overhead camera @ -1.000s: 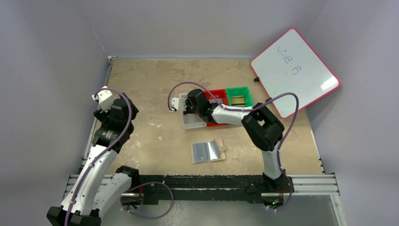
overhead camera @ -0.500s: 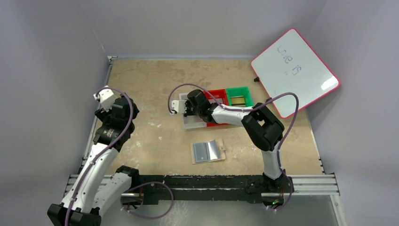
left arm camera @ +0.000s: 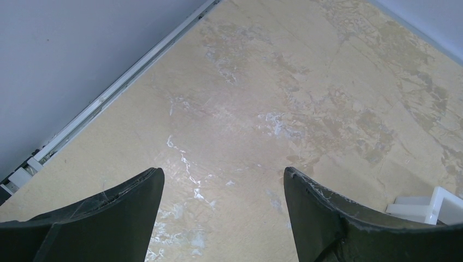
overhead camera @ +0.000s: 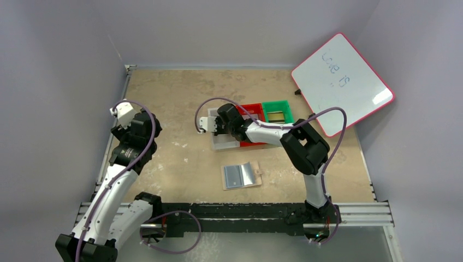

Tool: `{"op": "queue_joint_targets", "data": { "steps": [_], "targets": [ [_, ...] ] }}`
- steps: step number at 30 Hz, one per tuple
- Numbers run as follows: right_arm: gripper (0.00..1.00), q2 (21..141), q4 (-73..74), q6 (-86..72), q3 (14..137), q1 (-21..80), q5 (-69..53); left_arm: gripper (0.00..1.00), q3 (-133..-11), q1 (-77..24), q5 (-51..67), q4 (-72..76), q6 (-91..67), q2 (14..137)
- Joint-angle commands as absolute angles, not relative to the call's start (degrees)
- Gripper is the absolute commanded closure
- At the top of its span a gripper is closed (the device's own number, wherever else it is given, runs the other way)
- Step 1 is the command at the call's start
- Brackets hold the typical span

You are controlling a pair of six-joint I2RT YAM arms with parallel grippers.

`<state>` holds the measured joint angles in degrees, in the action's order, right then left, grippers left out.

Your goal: Take the credit cards out of the card holder

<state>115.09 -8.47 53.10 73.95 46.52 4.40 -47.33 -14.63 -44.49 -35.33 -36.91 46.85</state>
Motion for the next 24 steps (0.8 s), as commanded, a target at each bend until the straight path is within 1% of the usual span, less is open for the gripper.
{"op": "queue_joint_targets", "data": {
  "steps": [1, 7, 10, 19, 24],
  "targets": [
    [0.78, 115.14, -7.5, 53.64, 76.46, 46.32, 3.93, 0.2, -47.81, -14.5, -44.61, -34.1, -36.89, 46.89],
    [0.76, 115.4, -7.2, 53.55, 76.73, 46.27, 3.83, 0.2, -47.81, -14.5, -44.39, -34.13, -36.8, 47.1],
    [0.71, 115.8, -7.0, 53.5, 77.15, 46.32, 4.19, 0.2, -47.86, -14.45, -44.23, -34.1, -36.81, 47.27],
    [0.7, 116.68, -6.82, 52.75, 78.46, 46.28, 4.79, 0.21, -47.81, -14.5, -43.95, -34.1, -36.62, 47.72],
    [0.68, 114.47, -9.68, 46.2, 78.31, 46.14, 4.17, 0.21, -47.85, -14.46, -43.99, -34.19, -36.65, 47.81]
  ]
}}
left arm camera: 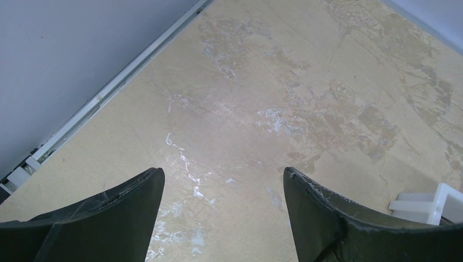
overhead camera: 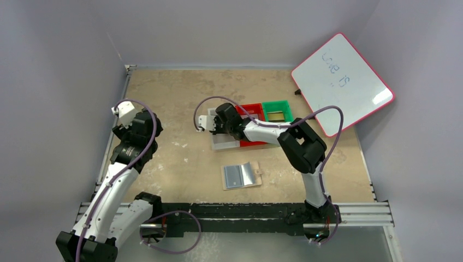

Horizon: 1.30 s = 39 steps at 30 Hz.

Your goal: Take the credit cards out of the card holder

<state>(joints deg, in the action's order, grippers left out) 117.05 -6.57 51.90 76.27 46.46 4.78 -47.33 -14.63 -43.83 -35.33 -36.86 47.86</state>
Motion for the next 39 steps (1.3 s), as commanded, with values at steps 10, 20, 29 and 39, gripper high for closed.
{"op": "queue_joint_targets", "data": {
  "steps": [10, 20, 29, 39],
  "targets": [
    [0.68, 105.52, -17.09, 18.45, 73.89, 45.63, 3.25, 0.21, -47.9, -14.5, -43.99, -34.2, -36.64, 47.93],
    [0.92, 112.09, 11.35, -17.18, 88.12, 45.0, 5.38, 0.21, -47.85, -14.5, -43.86, -34.12, -36.61, 48.05],
    [0.95, 114.22, 11.93, -20.86, 87.99, 45.0, 3.03, 0.21, -47.89, -14.5, -43.68, -34.12, -36.49, 48.18],
    [1.0, 118.15, 12.02, -21.69, 88.16, 45.08, 3.21, 0.21, -47.9, -14.45, -43.77, -34.02, -36.47, 48.49]
  ]
}}
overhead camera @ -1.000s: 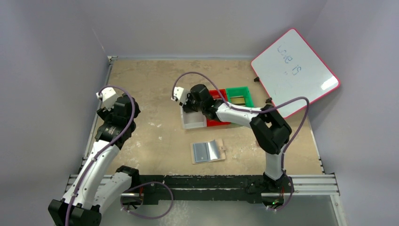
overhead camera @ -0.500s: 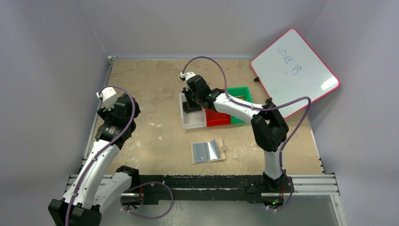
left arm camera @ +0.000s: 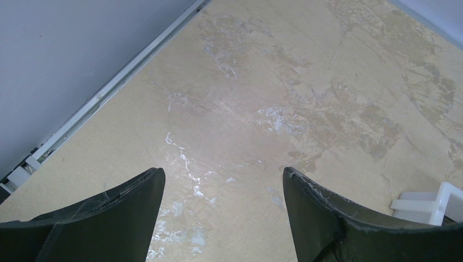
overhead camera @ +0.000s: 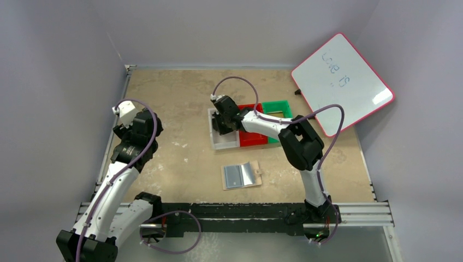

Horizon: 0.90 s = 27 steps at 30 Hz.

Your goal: Take the credit cards out of the card holder

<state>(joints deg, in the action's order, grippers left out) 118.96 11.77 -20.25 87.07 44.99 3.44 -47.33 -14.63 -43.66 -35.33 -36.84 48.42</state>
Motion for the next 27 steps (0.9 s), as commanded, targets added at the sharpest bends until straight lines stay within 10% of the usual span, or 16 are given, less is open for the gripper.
{"op": "queue_joint_targets", "data": {
  "steps": [1, 27],
  "targets": [
    [1.0, 118.26, 11.9, -21.75, 88.02, 45.08, 3.13, 0.21, -47.89, -14.5, -43.77, -34.06, -36.45, 48.5],
    [0.98, 123.16, 11.78, -23.05, 91.44, 45.09, 10.96, 0.22, -47.91, -14.5, -43.85, -34.02, -36.36, 48.53]
  ]
}}
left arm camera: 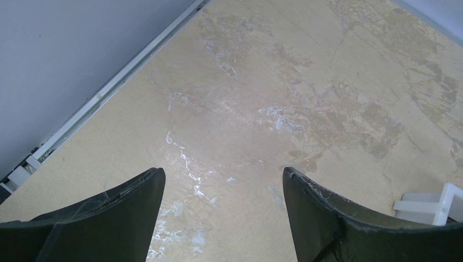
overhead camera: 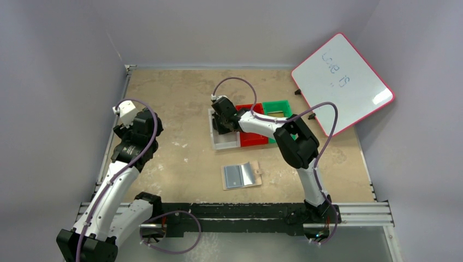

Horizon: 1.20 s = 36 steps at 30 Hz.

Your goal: Take the credit cards out of the card holder

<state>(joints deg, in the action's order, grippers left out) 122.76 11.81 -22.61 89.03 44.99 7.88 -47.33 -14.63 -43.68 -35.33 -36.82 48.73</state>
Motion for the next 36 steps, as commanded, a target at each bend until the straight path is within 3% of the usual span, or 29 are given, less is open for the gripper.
{"op": "queue_joint_targets", "data": {
  "steps": [1, 15, 23, 27, 30, 31, 34, 35, 36],
  "targets": [
    [0.98, 123.37, 11.74, -22.95, 91.72, 45.09, 11.17, 0.22, -47.9, -14.49, -43.86, -34.06, -36.38, 48.55],
    [0.98, 123.37, 11.87, -21.63, 93.9, 45.1, 13.62, 0.22, -47.9, -14.46, -43.59, -34.04, -36.26, 48.76],
    [0.8, 115.03, 11.34, -19.5, 93.07, 45.65, 10.4, 0.22, -47.91, -14.5, -43.51, -34.02, -36.26, 48.69],
    [0.64, 109.28, 13.87, -19.57, 92.37, 46.16, 15.43, 0.22, -47.99, -14.44, -43.53, -34.09, -36.24, 48.85],
    [0.55, 99.58, 11.32, -22.72, 83.32, 47.97, 26.93, 0.22, -47.99, -14.49, -43.35, -34.13, -36.2, 48.67],
    [0.48, 95.39, 8.72, -23.75, 78.65, 48.36, 29.04, 0.22, -47.91, -14.5, -43.29, -34.19, -36.18, 48.61],
    [0.11, 83.29, 2.01, -29.99, 65.34, 48.28, 27.3, 0.21, -47.94, -14.48, -43.39, -34.44, -36.2, 48.59],
    [0.02, 79.66, 0.55, -32.5, 61.43, 48.26, 26.43, 0.21, -48.0, -14.43, -43.68, -34.6, -36.18, 48.62],
    [0.0, 76.42, -1.19, -34.73, 57.58, 48.25, 25.02, 0.21, -48.07, -14.44, -43.9, -34.89, -36.22, 48.54]
  ]
}}
